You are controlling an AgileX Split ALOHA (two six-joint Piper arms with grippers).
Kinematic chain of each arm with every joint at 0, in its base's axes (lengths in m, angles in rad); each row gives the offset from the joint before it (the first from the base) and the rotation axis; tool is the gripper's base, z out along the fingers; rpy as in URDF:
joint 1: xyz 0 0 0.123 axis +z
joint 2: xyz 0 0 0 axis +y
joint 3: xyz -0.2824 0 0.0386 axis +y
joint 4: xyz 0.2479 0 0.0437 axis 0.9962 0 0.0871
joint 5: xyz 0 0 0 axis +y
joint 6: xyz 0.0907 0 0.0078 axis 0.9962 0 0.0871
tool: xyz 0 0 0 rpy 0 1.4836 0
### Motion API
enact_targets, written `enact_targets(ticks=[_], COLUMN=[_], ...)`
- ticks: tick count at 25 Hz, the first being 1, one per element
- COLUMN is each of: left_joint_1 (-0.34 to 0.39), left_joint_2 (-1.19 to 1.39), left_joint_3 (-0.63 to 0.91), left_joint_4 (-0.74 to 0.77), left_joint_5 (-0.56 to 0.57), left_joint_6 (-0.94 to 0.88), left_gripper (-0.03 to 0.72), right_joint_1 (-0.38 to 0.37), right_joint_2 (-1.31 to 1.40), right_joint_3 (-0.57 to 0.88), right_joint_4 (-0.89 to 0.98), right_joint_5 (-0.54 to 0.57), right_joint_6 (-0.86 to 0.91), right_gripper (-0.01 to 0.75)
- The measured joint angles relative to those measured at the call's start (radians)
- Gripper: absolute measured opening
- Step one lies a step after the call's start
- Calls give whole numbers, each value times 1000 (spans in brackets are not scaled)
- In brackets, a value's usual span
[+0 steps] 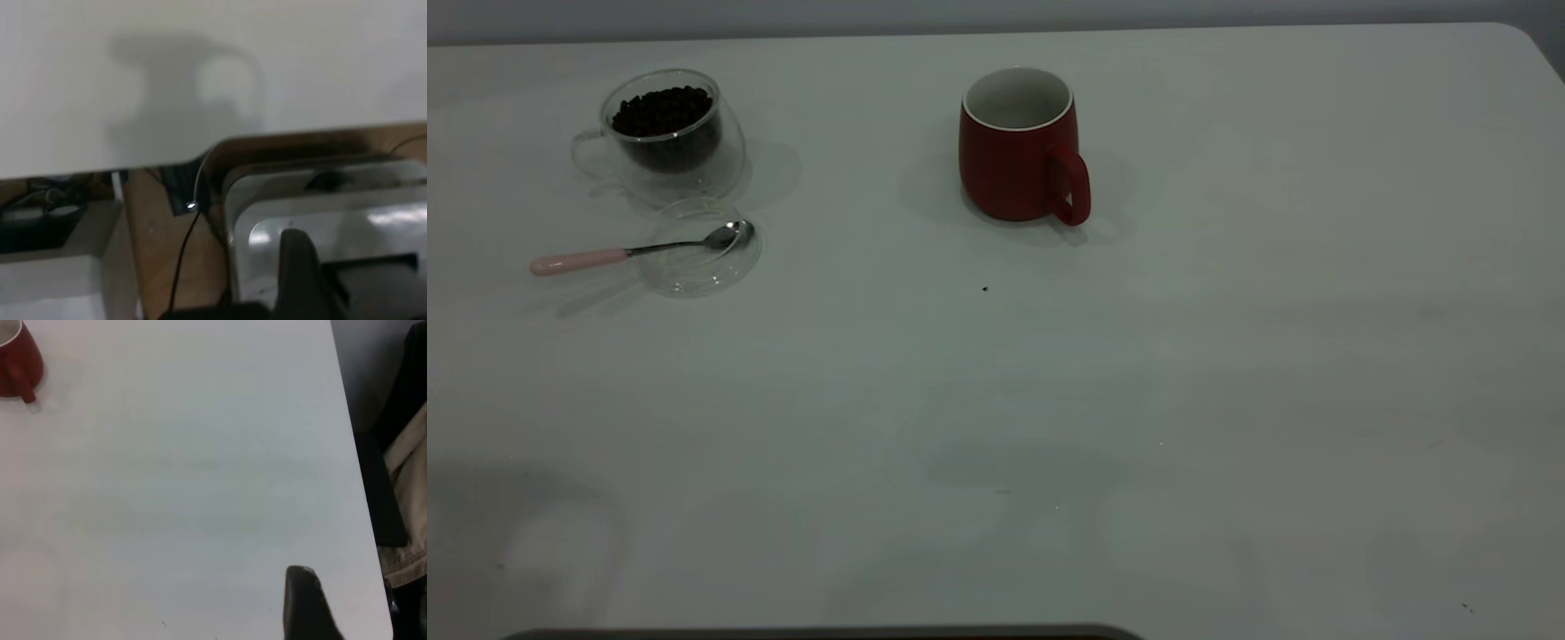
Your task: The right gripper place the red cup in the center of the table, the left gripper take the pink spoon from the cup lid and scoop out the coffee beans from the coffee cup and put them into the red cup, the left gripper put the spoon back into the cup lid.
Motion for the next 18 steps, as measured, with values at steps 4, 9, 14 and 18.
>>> enact_targets(ticks=[4, 9, 14, 18], left_joint_1=[-9, -9, -9, -9], left_joint_2=[-155, -375, -588, -744], left_joint_3=[180, 318, 365, 364], left_joint_4=[62, 64, 56, 49], left_joint_5=[0, -9, -54, -53], left_joint_6=[6, 53, 75, 76], left_gripper=[505, 505, 505, 505], right_joint_1=[0, 0, 0, 0], right_joint_2=[0, 0, 0, 0], right_joint_3=[0, 0, 0, 0], right_joint_4=[0, 0, 0, 0], right_joint_5=[0, 0, 0, 0], right_joint_6=[0, 0, 0, 0], right_gripper=[437, 437, 437, 437])
